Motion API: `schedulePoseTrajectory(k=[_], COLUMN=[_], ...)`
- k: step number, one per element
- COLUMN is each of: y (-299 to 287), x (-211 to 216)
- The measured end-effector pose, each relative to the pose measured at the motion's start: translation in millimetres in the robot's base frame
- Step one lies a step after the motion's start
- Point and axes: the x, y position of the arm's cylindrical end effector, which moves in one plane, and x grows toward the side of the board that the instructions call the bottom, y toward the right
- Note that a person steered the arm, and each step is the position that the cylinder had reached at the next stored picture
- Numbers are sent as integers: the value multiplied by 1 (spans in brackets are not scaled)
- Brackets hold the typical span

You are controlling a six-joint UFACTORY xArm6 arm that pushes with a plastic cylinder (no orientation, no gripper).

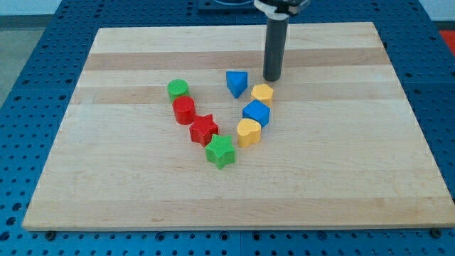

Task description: Push the line of blocks to the down a bit

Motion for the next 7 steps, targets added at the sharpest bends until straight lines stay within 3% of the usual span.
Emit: schedulePoseTrajectory(k=[5, 6, 7], y=[-5, -4, -2], x=[54, 44, -34])
